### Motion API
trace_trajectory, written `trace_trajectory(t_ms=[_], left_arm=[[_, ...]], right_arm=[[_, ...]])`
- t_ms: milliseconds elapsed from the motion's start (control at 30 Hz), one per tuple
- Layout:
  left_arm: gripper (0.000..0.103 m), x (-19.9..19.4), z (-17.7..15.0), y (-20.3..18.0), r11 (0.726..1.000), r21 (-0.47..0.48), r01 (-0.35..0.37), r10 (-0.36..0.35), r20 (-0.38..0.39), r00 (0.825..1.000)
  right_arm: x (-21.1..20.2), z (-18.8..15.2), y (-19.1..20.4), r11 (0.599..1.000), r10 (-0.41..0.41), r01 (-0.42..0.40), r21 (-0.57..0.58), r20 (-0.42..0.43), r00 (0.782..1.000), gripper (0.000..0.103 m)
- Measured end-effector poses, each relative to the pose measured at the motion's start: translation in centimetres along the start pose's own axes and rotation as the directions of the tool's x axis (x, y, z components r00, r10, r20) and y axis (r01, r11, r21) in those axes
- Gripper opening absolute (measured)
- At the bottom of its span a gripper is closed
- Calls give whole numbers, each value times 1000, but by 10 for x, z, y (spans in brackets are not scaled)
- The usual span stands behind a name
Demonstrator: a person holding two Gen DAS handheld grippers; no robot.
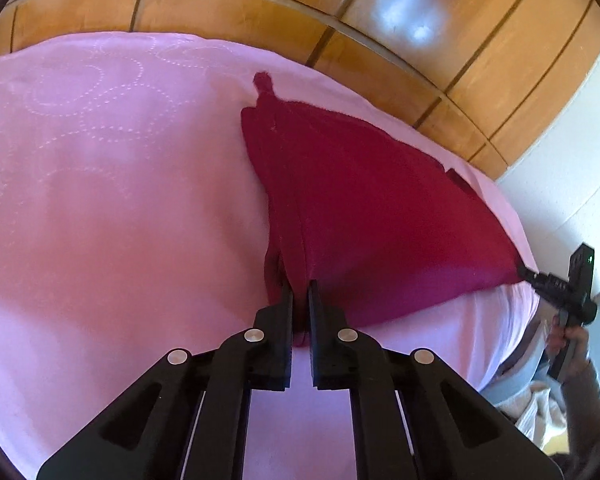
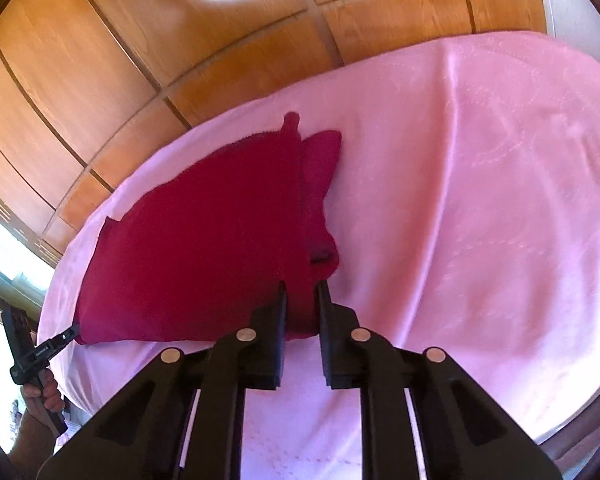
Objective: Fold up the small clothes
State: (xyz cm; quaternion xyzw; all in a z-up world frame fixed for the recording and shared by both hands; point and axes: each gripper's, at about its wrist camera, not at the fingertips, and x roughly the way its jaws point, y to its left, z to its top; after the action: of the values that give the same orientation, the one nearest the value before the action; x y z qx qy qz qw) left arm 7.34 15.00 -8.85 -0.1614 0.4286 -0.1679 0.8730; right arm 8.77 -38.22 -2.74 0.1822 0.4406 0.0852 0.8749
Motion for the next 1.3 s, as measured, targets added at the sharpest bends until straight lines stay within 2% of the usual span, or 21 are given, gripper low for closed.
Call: trace_trajectory(t_ms=[100,200,233,300,400,433,467,500,667,733,767,800,867,1000,1100,1133,1200,1300], left_arm=[[6,7,-6,7,1000,-19,-14,14,-20,1000],[7,6,2,-1,999,-12,-50,50,-6,999],[14,3,4,-4,996,0,-84,84,6,996],[24,-4,8,-12,988,28,-150,149,33,988],[37,-11,15,-19,976,38,-215,212,72,975],[48,-13,18,-23,971,39,-236,231,90,969],[57,-13,21,-26,966,46,-255,249,104,963],[57,-13,24,-30,960,54,-275,267,117,956],[58,-12,36,-43,932,89,-350,334,157,929],[59,-12,40,-48,918,104,-382,362,171,917],[66,-11,41,-50,912,111,-395,373,177,911],[69,-11,42,-52,904,118,-411,386,188,903],[70,-11,44,-55,893,133,-430,399,207,893],[70,-7,46,-56,889,147,-434,404,193,894],[70,-2,47,-55,883,150,-445,418,181,890],[70,-1,46,-55,881,150,-448,422,176,889],[70,1,46,-55,877,152,-456,431,171,886],[70,3,48,-54,868,159,-471,446,170,879]], right_arm=[[28,-5,-6,999,-42,43,5,-63,997,12],[32,-2,-5,999,-52,52,5,-58,997,16],[29,1,-3,998,-70,70,-9,-54,996,19],[19,2,0,992,-122,121,-30,-31,992,49],[3,13,9,986,-153,155,-54,38,987,52],[0,18,16,985,-157,161,-63,60,986,56],[0,23,23,984,-156,162,-76,78,985,65],[1,26,31,983,-152,161,-92,91,984,71],[30,45,81,973,-102,122,-197,112,988,90],[48,56,96,971,-84,107,-213,111,990,93],[55,61,99,970,-85,108,-217,112,990,96],[66,69,104,968,-93,116,-222,112,989,97],[81,78,106,967,-103,125,-222,107,989,97],[114,96,91,953,-212,230,-198,108,971,97],[138,97,73,943,-277,280,-182,42,960,95],[148,94,60,958,-249,248,-147,10,968,95],[149,89,46,977,-190,192,-91,32,981,96],[147,87,45,977,-187,191,-91,55,981,96]])
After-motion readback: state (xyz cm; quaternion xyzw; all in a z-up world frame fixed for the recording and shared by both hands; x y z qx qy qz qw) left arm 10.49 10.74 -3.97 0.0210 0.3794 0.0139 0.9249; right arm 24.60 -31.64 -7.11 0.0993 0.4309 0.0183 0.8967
